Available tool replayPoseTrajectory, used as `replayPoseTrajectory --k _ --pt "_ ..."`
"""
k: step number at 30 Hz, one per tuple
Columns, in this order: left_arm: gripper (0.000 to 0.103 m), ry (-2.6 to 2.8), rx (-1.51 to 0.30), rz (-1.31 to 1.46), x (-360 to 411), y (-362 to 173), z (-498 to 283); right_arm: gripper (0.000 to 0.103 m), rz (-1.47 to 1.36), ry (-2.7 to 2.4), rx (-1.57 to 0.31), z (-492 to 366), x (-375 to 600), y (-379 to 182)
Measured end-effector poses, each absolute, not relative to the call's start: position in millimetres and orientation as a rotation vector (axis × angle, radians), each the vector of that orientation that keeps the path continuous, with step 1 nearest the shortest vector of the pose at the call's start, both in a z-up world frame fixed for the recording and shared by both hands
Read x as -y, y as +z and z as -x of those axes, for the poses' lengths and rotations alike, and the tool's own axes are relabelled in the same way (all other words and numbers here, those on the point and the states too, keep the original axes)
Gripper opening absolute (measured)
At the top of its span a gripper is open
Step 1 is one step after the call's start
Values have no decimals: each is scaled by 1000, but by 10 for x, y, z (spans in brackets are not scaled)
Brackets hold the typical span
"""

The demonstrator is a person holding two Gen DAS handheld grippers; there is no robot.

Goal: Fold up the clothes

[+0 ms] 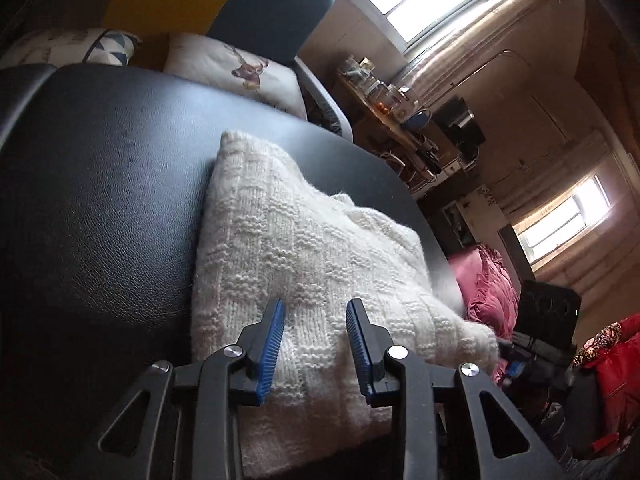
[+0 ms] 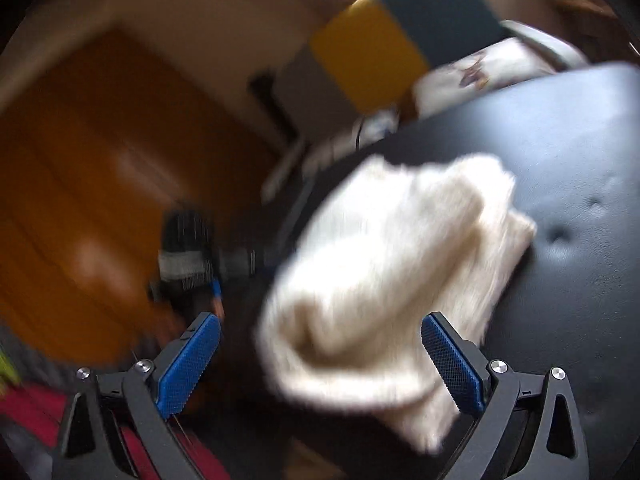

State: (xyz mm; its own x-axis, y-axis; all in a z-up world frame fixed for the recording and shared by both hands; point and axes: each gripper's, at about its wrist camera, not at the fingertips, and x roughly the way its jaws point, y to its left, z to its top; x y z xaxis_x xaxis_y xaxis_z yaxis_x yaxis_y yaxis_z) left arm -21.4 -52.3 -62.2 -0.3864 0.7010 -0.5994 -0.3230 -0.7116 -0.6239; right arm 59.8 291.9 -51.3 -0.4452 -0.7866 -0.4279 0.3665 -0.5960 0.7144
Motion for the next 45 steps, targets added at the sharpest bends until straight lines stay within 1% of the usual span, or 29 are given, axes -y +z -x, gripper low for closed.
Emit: replayPoseTrajectory --k 2,4,6,7,8,9,10,12,14,16,17,19,20,22,23,24,25,26,27,28,29,30,32,34,36,39,42,43,45 --pt "32 2134 544 1156 546 -579 115 102 -1013 -2076 809 -410 -2919 -593" --pt "32 2147 539 1118 569 -536 17 102 -1034 -2096 853 -211 -2758 -630" --pt "32 2154 537 1083 511 -496 -51 97 -1053 -2116 854 -118 -2696 -706" --pt "32 2160 523 1074 481 -501 -74 87 -1062 -2127 840 -87 -2680 -733" --pt "32 2163 516 1065 477 -516 -95 68 -1079 -2144 818 -49 -2652 -757" --pt "32 2164 512 1056 476 -532 -114 52 -1123 -2182 770 10 -2581 -775" --pt "32 2164 507 1047 475 -548 -133 19 -1167 -2218 720 68 -2510 -793" --pt "32 2166 471 1028 453 -564 -170 20 -1194 -2299 572 131 -2397 -693" --pt "33 2165 394 1007 401 -557 -203 18 -1109 -2392 387 102 -2327 -342" --pt "33 2114 255 1052 263 -626 -235 17 -1045 -2469 212 64 -2289 -105" --pt "33 2073 195 1089 190 -679 -248 17 -1052 -2498 123 62 -2275 -72" --pt "32 2019 71 1139 52 -779 -301 17 -1212 -2497 13 183 -2304 -336" --pt "32 2017 27 1139 20 -771 -339 17 -1284 -2470 63 235 -2391 -545" --pt "31 2012 -49 1131 -28 -726 -412 17 -1254 -2407 377 212 -2697 -790" --pt "30 1999 -29 1143 -11 -690 -406 18 -1217 -2360 546 205 -2846 -875" --pt "28 1976 26 1143 37 -620 -381 18 -1192 -2326 653 198 -2953 -958" --pt "27 1962 72 1131 65 -553 -351 18 -1171 -2290 743 189 -3046 -1029" --pt "27 1951 114 1117 89 -490 -320 17 -1165 -2261 784 177 -3098 -1058" --pt "27 1941 167 1094 88 -403 -262 17 -1163 -2233 809 178 -3135 -1071" --pt "28 1938 199 1071 57 -329 -212 17 -1176 -2213 788 223 -3125 -1033" --pt "28 1937 213 1049 5 -263 -176 20 -1187 -2194 762 271 -3109 -997" --pt "28 1942 202 1019 -114 -183 -132 20 -1197 -2179 731 327 -3082 -978" --pt "29 1930 164 985 -355 -118 -67 19 -1223 -2134 738 437 -3086 -1047" --pt "29 1903 93 1012 -699 -169 0 19 -1183 -2067 880 491 -3167 -1241" --pt "28 1829 -5 1111 -1116 -452 -2 18 -1124 -2034 972 466 -3236 -1378" --pt "29 1813 -77 1119 -1429 -730 -177 18 -1071 -2032 1007 395 -3270 -1444" --pt "30 1855 -173 1056 -1487 -743 -339 18 -1057 -2020 1010 371 -3300 -1447" --pt "30 1859 -183 1051 -1471 -733 -353 18 -1062 -2023 986 383 -3288 -1425" --pt "29 1861 -134 1070 -1392 -669 -312 20 -1088 -2037 932 429 -3275 -1369"
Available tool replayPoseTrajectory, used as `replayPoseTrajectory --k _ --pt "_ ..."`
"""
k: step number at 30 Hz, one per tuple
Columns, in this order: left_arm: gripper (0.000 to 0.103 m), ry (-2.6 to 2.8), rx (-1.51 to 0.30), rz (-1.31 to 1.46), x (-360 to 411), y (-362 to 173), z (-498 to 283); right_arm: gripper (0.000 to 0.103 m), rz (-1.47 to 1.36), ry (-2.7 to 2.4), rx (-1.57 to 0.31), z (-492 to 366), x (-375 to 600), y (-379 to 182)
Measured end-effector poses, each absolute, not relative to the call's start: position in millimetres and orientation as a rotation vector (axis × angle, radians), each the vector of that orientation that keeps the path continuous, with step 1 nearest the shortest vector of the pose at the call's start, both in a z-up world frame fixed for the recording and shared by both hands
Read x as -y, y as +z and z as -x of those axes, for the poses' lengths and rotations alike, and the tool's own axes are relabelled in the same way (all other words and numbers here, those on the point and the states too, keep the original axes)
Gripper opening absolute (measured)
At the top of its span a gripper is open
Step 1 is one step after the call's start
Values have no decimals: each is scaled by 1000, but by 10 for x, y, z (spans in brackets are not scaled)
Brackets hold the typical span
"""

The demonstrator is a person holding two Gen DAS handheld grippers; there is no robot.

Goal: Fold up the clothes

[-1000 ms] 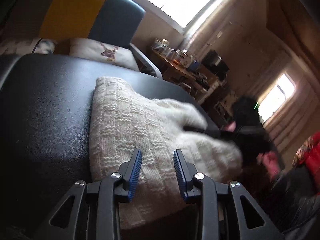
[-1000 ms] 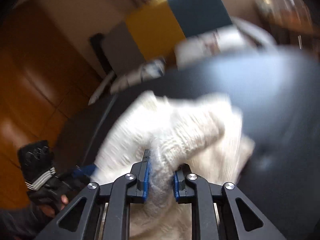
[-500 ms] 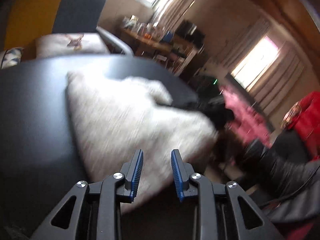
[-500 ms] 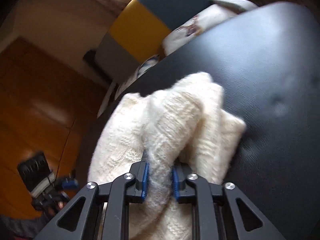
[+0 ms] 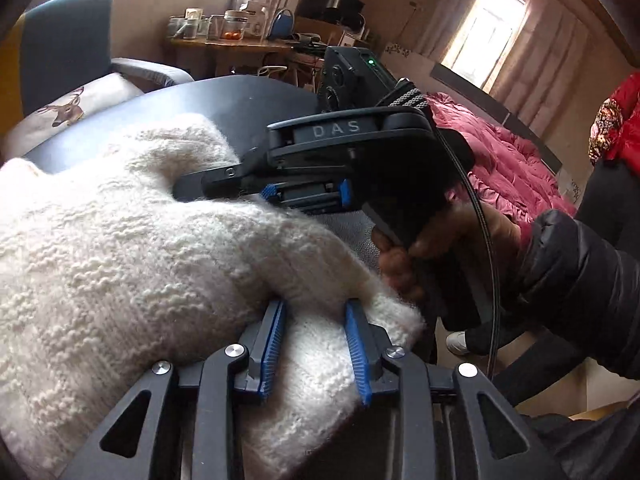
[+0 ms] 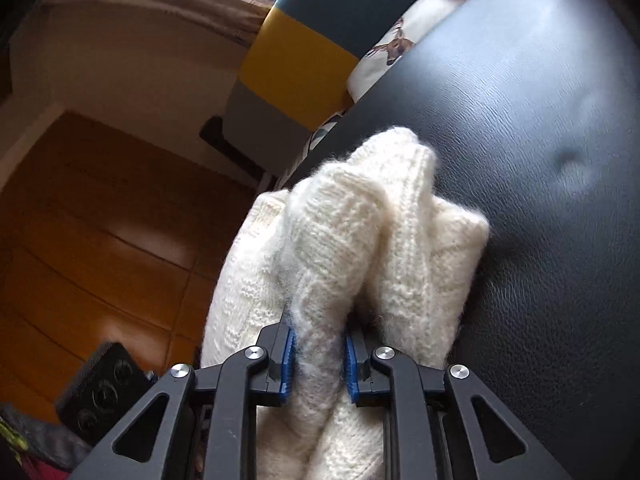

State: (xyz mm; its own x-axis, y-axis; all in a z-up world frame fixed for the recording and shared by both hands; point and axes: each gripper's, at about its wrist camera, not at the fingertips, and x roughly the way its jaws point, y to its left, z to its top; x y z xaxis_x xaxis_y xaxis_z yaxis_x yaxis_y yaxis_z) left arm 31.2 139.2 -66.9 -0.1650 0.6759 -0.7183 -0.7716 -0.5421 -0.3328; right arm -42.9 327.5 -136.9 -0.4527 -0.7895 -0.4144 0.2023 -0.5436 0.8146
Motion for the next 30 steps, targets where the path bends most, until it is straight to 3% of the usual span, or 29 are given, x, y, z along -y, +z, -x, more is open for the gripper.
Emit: replayPoseTrajectory --k 6,13,16,19,23,30 --pt "30 1941 32 985 -963 -278 -331 39 -1131 -2230 539 443 -3170 -756" --pt "32 2116 119 966 -345 -221 -271 39 -1037 -2319 211 705 -2598 -303" --pt "33 2124 110 995 -400 -303 -255 40 -1122 -2287 100 805 -2318 -379" --pt "34 2099 -14 1073 -526 -572 -349 40 -1260 -2391 -67 738 -2272 -686" --pt "34 2077 -38 1073 -601 -769 -467 40 -1211 -2443 166 656 -2613 -928" --pt "35 2135 -71 1008 -578 -585 -556 43 -1241 -2323 0 1025 -2388 -421"
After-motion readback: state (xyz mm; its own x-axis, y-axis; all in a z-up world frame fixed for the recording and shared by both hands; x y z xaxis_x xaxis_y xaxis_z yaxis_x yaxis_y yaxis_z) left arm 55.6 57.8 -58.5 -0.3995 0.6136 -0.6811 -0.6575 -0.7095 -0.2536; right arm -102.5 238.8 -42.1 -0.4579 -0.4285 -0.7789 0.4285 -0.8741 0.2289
